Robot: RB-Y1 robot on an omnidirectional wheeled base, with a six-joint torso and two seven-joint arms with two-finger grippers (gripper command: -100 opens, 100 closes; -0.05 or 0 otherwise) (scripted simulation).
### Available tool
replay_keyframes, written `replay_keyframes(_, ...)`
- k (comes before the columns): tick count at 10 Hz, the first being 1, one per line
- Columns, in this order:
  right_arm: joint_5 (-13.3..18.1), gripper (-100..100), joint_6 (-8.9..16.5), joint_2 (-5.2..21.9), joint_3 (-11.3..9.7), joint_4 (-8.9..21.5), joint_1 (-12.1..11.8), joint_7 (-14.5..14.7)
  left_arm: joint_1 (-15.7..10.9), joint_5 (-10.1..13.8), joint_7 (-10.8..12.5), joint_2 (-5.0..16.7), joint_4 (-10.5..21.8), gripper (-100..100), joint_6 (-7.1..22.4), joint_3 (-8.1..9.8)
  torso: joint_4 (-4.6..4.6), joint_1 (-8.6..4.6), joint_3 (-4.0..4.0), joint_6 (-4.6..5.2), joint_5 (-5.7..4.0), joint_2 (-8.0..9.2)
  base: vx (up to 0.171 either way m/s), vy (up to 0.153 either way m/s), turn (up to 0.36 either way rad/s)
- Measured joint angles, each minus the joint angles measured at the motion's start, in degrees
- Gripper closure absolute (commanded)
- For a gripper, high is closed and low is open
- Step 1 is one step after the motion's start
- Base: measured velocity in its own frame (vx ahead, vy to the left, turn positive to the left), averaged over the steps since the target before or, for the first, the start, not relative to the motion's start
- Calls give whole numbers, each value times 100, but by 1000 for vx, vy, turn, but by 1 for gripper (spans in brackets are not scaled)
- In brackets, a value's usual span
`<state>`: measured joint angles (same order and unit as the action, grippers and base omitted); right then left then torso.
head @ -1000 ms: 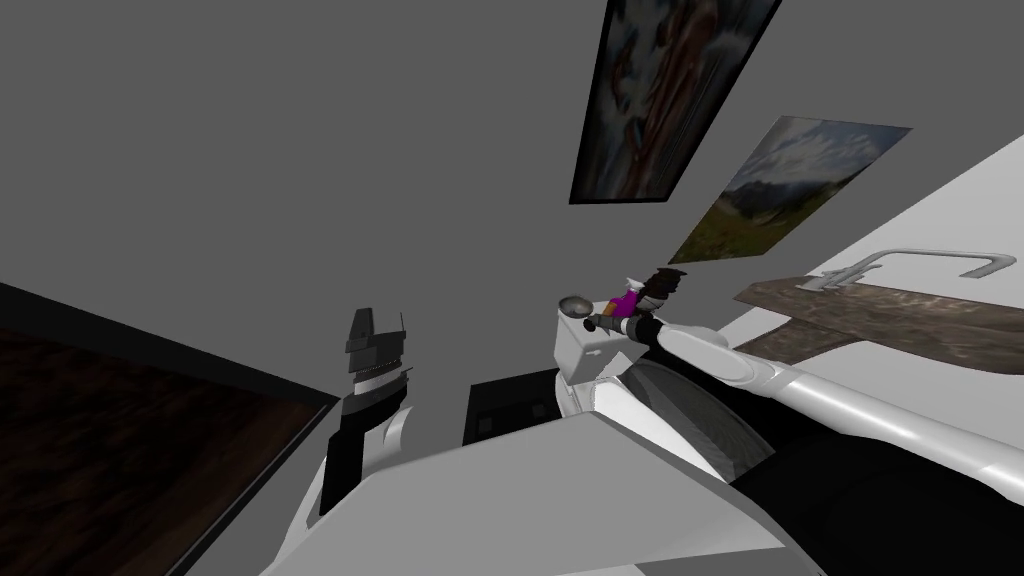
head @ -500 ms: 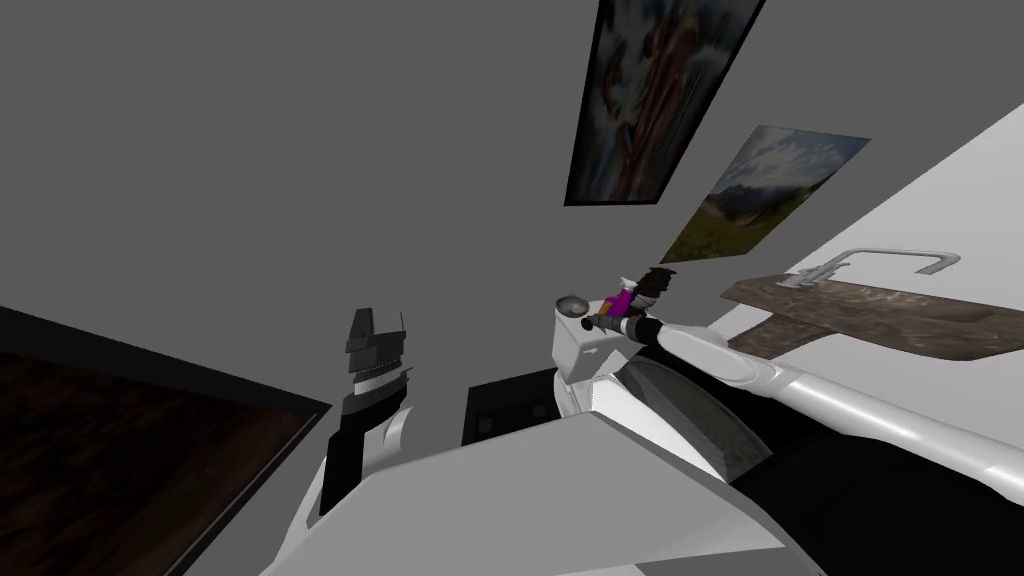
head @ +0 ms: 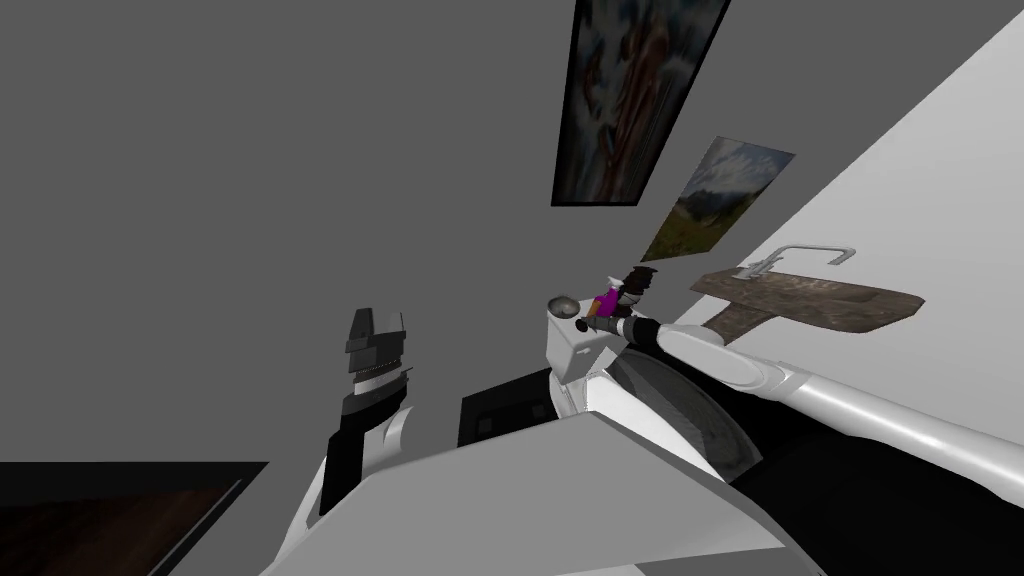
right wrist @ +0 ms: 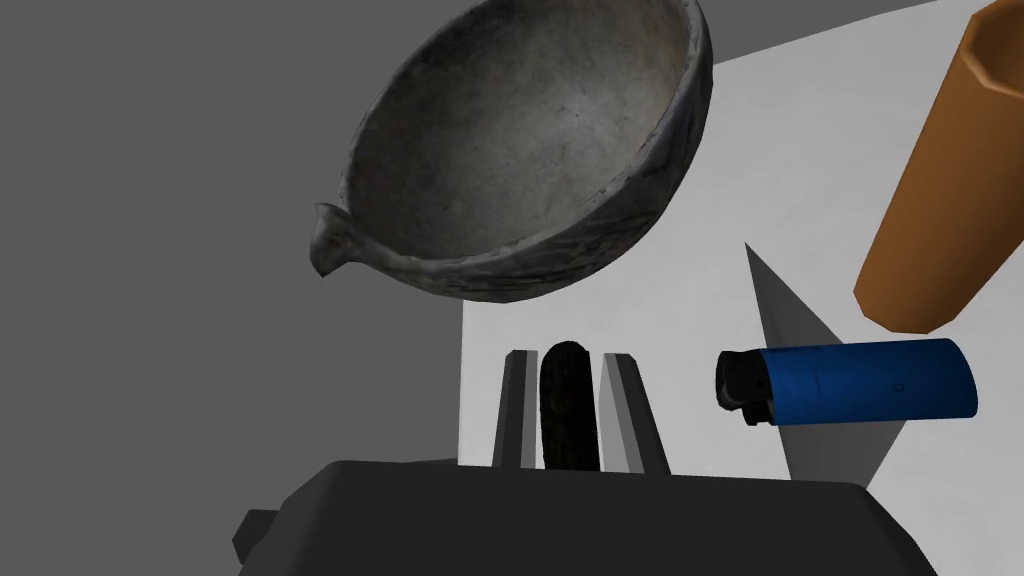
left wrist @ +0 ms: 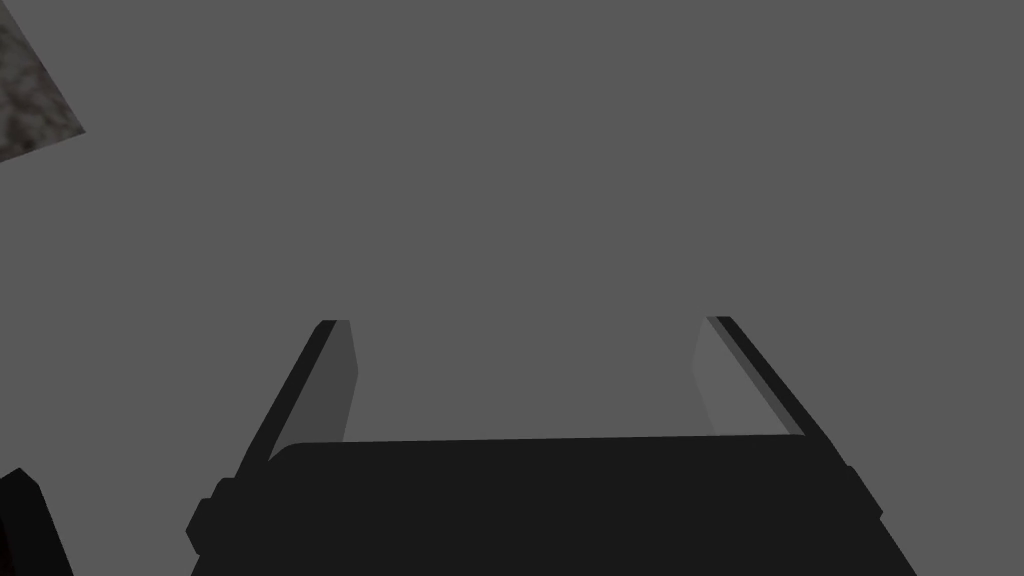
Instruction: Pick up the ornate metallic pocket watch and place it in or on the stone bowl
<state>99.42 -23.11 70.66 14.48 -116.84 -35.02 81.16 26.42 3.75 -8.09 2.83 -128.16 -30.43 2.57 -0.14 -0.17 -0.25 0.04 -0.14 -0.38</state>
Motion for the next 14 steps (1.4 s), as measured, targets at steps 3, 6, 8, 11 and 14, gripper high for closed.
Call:
replay_keyframes(3, -95, 100, -4, -26, 31, 23, 17, -49, -1, 0, 0, -1, 0, 0, 0, -1, 4, 12, 16, 2, 0, 30, -44, 31, -98)
replay_keyframes(6, -406, 100, -67, -72, 34, 251, 188, -363, -2, 0, 0, -1, 0, 0, 0, -1, 12, 30, 32, 1, 5, 57, -80, 71, -77)
replay_keyframes(8, -557, 100, -134, -63, 67, 352, 267, -636, -2, 0, 0, -1, 0, 0, 0, -1, 10, 27, 25, -1, 4, 44, -38, 48, -49)
replay_keyframes(11, -865, 100, -240, -25, 115, 556, 391, -912, -2, 0, 0, 0, 0, 0, 0, -1, 6, 14, 18, -1, -1, 33, -32, 35, -43)
replay_keyframes(14, -1189, 100, -385, 70, 218, 749, 481, -1313, -2, 0, 0, 0, 0, 0, 0, -1, 4, 11, 13, -1, -4, 23, -13, 34, -25)
